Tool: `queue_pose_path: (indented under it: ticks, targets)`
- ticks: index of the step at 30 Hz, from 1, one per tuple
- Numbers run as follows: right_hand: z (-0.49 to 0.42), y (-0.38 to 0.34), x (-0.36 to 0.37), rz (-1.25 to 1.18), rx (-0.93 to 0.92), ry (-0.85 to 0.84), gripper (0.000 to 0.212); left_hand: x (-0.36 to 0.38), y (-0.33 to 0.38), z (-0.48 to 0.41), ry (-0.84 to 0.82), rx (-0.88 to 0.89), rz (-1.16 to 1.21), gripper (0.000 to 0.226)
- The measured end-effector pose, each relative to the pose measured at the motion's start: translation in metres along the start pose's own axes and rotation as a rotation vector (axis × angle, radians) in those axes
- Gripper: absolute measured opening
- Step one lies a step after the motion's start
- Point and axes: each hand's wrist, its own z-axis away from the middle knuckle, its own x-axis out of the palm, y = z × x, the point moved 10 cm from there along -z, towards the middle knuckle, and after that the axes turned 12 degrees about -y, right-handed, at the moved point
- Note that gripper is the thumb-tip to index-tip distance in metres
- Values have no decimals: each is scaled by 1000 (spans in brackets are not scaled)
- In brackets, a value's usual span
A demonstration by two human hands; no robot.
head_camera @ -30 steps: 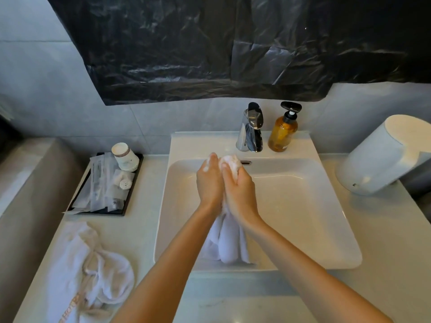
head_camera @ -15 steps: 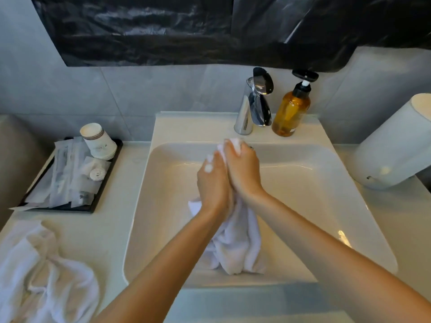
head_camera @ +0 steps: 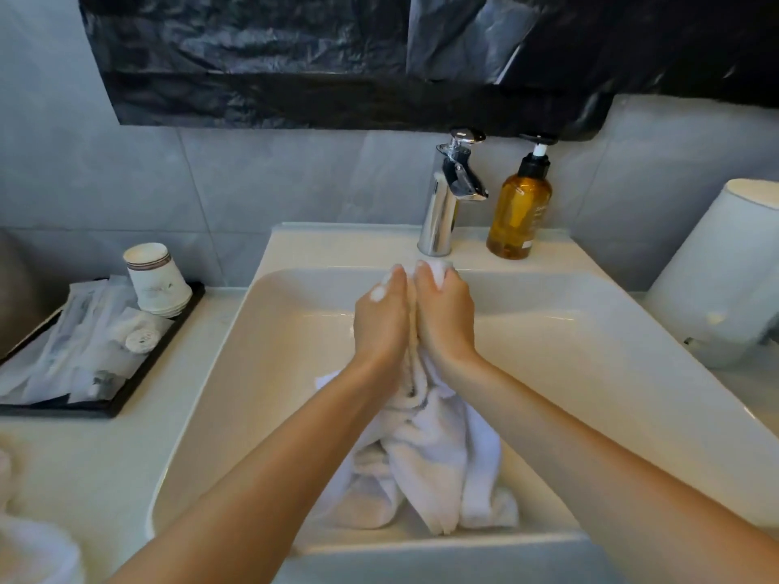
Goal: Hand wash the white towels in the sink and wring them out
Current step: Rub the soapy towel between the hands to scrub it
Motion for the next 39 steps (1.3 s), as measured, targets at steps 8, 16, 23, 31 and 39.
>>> queue_pose_path:
  ticks: [8, 16, 23, 31, 39]
  targets:
    - [12, -27, 7, 59, -190, 2, 32, -8, 0, -7, -13, 24, 144, 30]
    - [33, -47, 13, 231, -393, -22, 34, -7, 26, -3, -5, 200, -39, 29]
    - [26, -46, -25, 127, -348, 144, 29, 19, 31, -4, -110, 154, -6, 29]
    - [9, -40, -39, 84, -258, 182, 23, 23, 32, -13, -95, 204, 12, 36]
    - [-1, -43, -25, 82, -237, 103, 28, 13, 20, -17, -51, 127, 129, 37]
